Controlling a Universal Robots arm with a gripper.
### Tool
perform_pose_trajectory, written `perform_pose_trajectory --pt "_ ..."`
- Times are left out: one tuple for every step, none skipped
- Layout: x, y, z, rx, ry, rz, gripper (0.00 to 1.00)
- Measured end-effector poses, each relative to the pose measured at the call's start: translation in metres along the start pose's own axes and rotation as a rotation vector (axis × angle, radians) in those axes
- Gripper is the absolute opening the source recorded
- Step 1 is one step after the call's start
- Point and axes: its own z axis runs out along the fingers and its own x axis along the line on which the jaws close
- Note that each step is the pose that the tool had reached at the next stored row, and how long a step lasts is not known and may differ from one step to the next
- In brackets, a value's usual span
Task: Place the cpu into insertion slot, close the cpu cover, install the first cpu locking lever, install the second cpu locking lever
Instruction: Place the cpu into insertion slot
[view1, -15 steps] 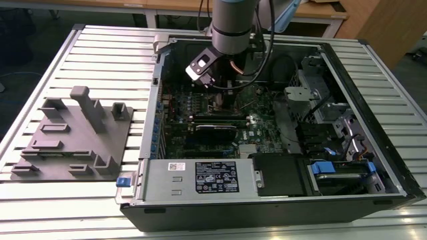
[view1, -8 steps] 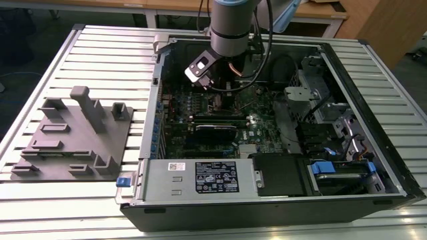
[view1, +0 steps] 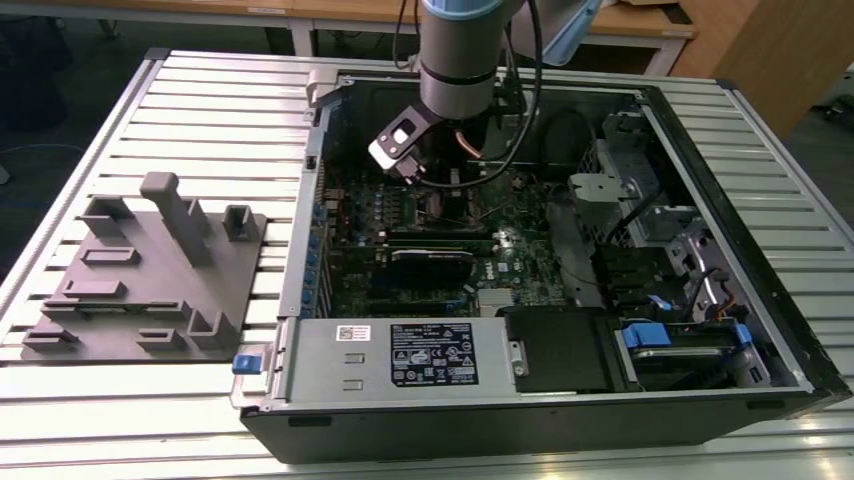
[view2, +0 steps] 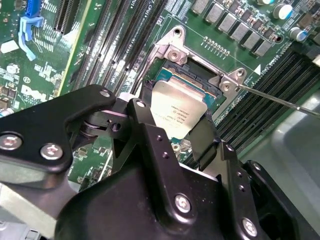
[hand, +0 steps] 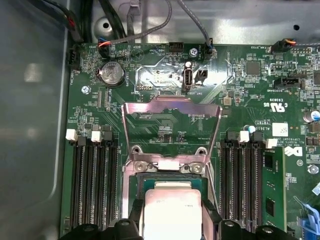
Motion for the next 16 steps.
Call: perform_pose_trajectory --pt "0.0001 0.0 0.0005 -0.0001 -0.0001 0.002 0.54" --pt "0.0004 -0.0001 0.0009 0.0 -0.0002 0.002 0.54" --pt "0.0006 -0.0001 0.0014 -0.0001 -0.0001 0.002 0.54" --pt "0.0007 -0.0001 0.0021 -0.0001 -0.0001 0.002 0.54" --pt "0.0008 -0.0002 0.0027 -0.0001 -0.0001 0.002 0.54" --pt "0.0009 -0.0002 0.0034 -0.0001 -0.0001 0.002 0.54" --pt "0.001 -0.0002 0.004 -0.0001 -0.0001 0.002 0.54" --pt "0.001 -0.0003 0.0044 0.0 -0.0003 0.002 0.54" --pt "0.001 -0.0003 0.0045 0.0001 -0.0004 0.002 0.54" --pt "0.001 -0.0003 0.0045 0.0001 -0.0005 0.002 0.54" --pt "0.001 -0.0003 0.0045 0.0001 -0.0005 0.002 0.54" --pt "0.001 -0.0003 0.0046 0.0 -0.0003 0.002 0.54" --pt "0.001 -0.0003 0.0046 -0.0001 -0.0002 0.002 0.54" --pt "0.001 -0.0003 0.005 0.0 -0.0002 0.002 0.54" --pt "0.001 -0.0003 0.0053 0.0 -0.0002 0.002 0.54" --pt "0.001 -0.0003 0.0053 0.0 -0.0002 0.002 0.54"
